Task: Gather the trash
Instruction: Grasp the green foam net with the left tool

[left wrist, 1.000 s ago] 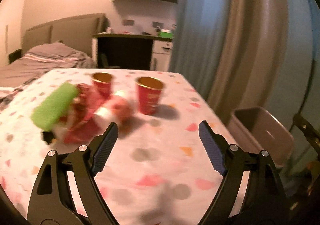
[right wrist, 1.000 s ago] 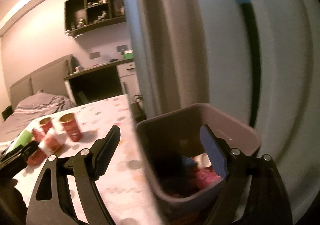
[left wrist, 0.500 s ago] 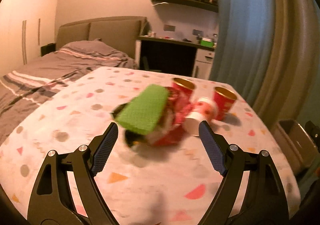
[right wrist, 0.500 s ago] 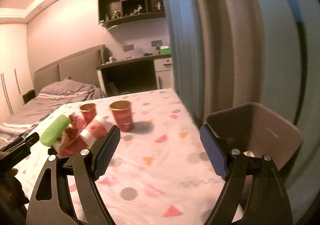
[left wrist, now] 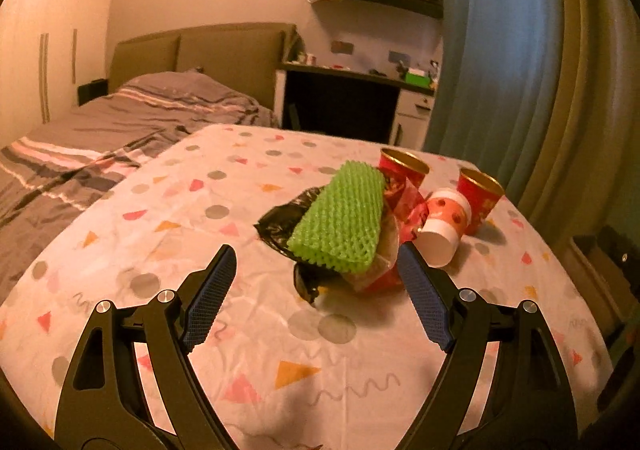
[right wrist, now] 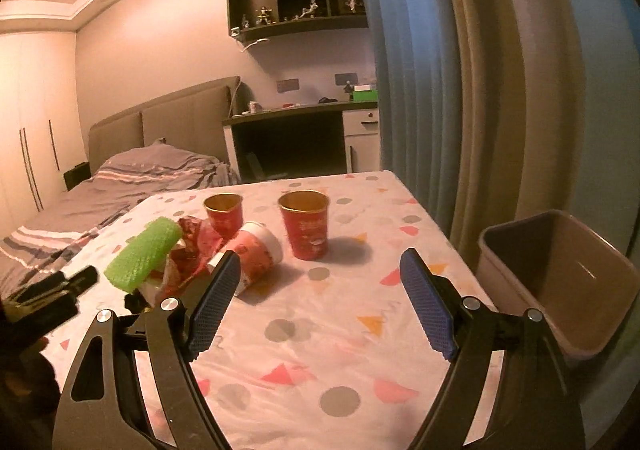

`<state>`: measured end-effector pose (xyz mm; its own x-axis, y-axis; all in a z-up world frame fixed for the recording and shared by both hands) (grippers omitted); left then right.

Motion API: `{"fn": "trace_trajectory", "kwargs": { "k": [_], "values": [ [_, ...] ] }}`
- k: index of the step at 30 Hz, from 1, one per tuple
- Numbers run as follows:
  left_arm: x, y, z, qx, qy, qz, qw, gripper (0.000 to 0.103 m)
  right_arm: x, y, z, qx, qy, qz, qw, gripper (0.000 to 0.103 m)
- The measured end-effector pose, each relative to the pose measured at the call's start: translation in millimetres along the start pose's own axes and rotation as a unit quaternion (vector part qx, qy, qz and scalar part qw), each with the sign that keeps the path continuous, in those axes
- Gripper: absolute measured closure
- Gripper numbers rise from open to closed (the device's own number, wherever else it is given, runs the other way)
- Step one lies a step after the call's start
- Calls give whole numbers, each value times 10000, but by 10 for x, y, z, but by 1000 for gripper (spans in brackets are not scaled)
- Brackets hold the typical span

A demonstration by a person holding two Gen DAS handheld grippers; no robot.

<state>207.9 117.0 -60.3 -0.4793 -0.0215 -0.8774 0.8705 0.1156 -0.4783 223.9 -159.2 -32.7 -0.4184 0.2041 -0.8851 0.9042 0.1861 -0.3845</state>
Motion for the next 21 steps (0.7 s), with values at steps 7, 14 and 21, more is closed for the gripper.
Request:
{"fn": "trace_trajectory", "kwargs": {
  "k": [7,14,21],
  "values": [
    [-5,314,-139,559,-330,-214,9977,24,57,96,-172,-104,-130,-84,9998,23],
    [16,563,-121,943,-410,-529,9933,47,102,205,-331,-212,-269,-172,9993,23],
    [48,619,-94,1254,-509,-640,9887,87,191,274,-445,-246,-383,-273,9986,23]
  ]
}}
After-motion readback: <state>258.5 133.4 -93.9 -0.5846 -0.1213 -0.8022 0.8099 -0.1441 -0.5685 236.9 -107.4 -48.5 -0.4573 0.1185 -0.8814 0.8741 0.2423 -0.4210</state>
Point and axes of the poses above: each gripper's, at about its wrist camera, not at the fingertips, and y roughly the way its jaws point, z to its right, x to its underside, the point moved 5 cm from there along y, roughly the way its jaws point, and after that the axes turned 10 degrees about y, right-handed, at the moved point
